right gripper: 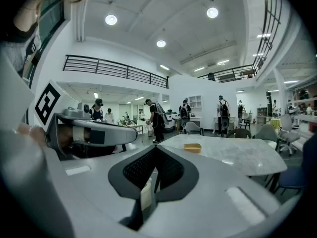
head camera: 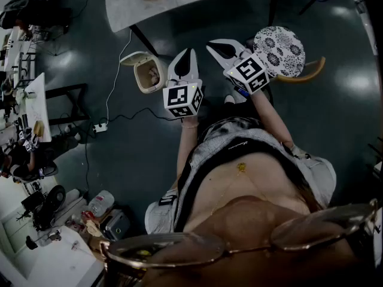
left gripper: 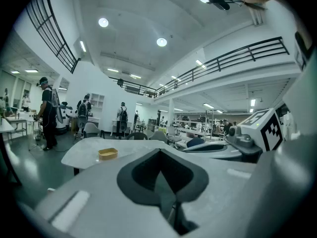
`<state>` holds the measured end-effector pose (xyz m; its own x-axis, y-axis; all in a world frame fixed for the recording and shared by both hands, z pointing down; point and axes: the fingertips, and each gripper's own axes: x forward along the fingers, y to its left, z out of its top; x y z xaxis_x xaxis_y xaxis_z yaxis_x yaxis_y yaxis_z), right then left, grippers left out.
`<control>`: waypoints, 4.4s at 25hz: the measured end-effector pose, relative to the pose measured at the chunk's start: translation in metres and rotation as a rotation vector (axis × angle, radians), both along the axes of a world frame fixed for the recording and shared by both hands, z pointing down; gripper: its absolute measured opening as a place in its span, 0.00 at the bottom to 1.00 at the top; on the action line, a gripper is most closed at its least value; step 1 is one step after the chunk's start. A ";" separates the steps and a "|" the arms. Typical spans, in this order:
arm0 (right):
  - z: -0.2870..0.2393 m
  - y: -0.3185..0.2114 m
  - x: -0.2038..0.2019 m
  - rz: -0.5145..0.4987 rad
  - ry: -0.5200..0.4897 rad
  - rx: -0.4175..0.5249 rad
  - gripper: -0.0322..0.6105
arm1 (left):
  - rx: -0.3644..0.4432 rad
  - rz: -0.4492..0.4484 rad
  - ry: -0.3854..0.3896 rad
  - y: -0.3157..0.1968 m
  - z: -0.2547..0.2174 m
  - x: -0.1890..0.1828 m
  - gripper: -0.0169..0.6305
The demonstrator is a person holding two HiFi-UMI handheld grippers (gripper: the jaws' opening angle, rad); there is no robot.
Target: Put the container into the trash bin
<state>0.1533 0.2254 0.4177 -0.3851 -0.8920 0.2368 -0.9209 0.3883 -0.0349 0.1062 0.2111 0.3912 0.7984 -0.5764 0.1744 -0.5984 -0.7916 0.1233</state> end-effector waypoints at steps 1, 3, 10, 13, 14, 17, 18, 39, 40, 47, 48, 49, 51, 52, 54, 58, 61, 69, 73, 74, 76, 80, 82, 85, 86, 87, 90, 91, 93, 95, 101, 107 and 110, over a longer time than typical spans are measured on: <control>-0.001 -0.002 -0.001 -0.005 -0.009 0.003 0.09 | -0.001 -0.004 0.004 -0.002 0.000 -0.001 0.03; -0.002 -0.006 -0.003 -0.015 -0.031 0.008 0.09 | -0.006 -0.014 0.014 -0.008 0.000 -0.003 0.03; 0.002 -0.052 -0.021 -0.014 -0.049 -0.005 0.09 | -0.037 -0.027 0.053 -0.053 0.003 -0.023 0.03; 0.000 -0.084 -0.026 0.002 -0.056 0.006 0.09 | -0.049 -0.017 0.069 -0.088 0.002 -0.030 0.03; -0.001 -0.096 -0.027 0.006 -0.057 0.009 0.09 | -0.053 -0.013 0.071 -0.100 0.003 -0.032 0.03; -0.002 -0.129 -0.032 0.016 -0.046 0.021 0.09 | -0.051 0.008 0.068 -0.135 0.004 -0.035 0.03; -0.002 -0.140 -0.033 0.024 -0.042 0.025 0.09 | -0.047 0.017 0.068 -0.146 0.004 -0.037 0.03; 0.006 -0.258 -0.063 0.102 -0.006 -0.010 0.09 | -0.115 0.076 0.091 -0.274 0.018 -0.073 0.03; 0.007 -0.262 -0.060 0.102 -0.002 -0.012 0.09 | -0.115 0.076 0.090 -0.278 0.019 -0.070 0.03; 0.005 -0.314 -0.034 0.053 -0.008 -0.003 0.09 | -0.118 0.058 0.081 -0.324 0.021 -0.041 0.03; 0.004 -0.325 -0.028 0.041 -0.009 0.003 0.09 | -0.116 0.051 0.079 -0.333 0.020 -0.034 0.03; 0.002 -0.337 -0.021 0.029 -0.013 0.007 0.09 | -0.114 0.043 0.078 -0.343 0.019 -0.028 0.03; 0.002 -0.359 -0.010 0.003 -0.018 0.010 0.09 | -0.108 0.020 0.074 -0.363 0.018 -0.017 0.03; 0.002 -0.370 -0.005 -0.013 -0.014 0.011 0.09 | -0.103 0.005 0.075 -0.373 0.018 -0.012 0.03; 0.003 -0.391 0.003 -0.050 0.008 0.011 0.09 | -0.099 -0.023 0.077 -0.391 0.019 -0.005 0.03; 0.007 -0.426 0.012 -0.126 0.040 -0.005 0.09 | -0.125 -0.086 0.077 -0.423 0.027 0.002 0.03; 0.015 -0.449 0.015 -0.182 0.068 -0.023 0.09 | -0.136 -0.135 0.071 -0.445 0.034 0.002 0.03; 0.068 -0.494 0.012 -0.374 0.219 -0.130 0.09 | -0.180 -0.233 0.072 -0.474 0.052 -0.001 0.03; 0.103 -0.508 0.006 -0.474 0.309 -0.207 0.09 | -0.201 -0.280 0.066 -0.482 0.057 -0.008 0.03; 0.112 -0.513 0.006 -0.492 0.336 -0.225 0.09 | -0.201 -0.287 0.064 -0.486 0.058 -0.009 0.03; 0.134 -0.520 0.007 -0.525 0.402 -0.263 0.09 | -0.201 -0.299 0.061 -0.492 0.063 -0.011 0.03; 0.184 -0.526 0.009 -0.617 0.579 -0.334 0.09 | -0.215 -0.336 0.049 -0.495 0.073 -0.019 0.03; 0.205 -0.527 0.013 -0.663 0.677 -0.358 0.09 | -0.226 -0.350 0.046 -0.495 0.077 -0.021 0.03; 0.231 -0.529 0.018 -0.734 0.802 -0.391 0.18 | -0.239 -0.364 0.043 -0.495 0.079 -0.025 0.03; 0.238 -0.530 0.018 -0.760 0.838 -0.402 0.19 | -0.243 -0.368 0.042 -0.495 0.079 -0.027 0.03; 0.245 -0.530 0.018 -0.787 0.869 -0.413 0.20 | -0.246 -0.372 0.041 -0.496 0.080 -0.028 0.03; 0.266 -0.532 0.018 -0.857 0.936 -0.443 0.22 | -0.254 -0.383 0.042 -0.496 0.082 -0.030 0.03; 0.272 -0.531 0.019 -0.877 0.952 -0.453 0.22 | -0.256 -0.387 0.042 -0.495 0.082 -0.030 0.03; 0.283 -0.531 0.021 -0.911 0.981 -0.468 0.21 | -0.260 -0.392 0.043 -0.493 0.082 -0.029 0.03; 0.294 -0.534 0.020 -0.936 1.007 -0.473 0.17 | -0.262 -0.400 0.045 -0.493 0.083 -0.030 0.03; 0.303 -0.543 0.011 -0.954 1.031 -0.438 0.11 | -0.271 -0.413 0.033 -0.491 0.091 -0.038 0.03; 0.288 -0.539 0.013 -0.948 1.008 -0.426 0.11 | -0.288 -0.401 0.030 -0.484 0.094 -0.036 0.03; 0.275 -0.536 0.014 -0.941 0.989 -0.420 0.11 | -0.286 -0.389 0.026 -0.483 0.092 -0.035 0.03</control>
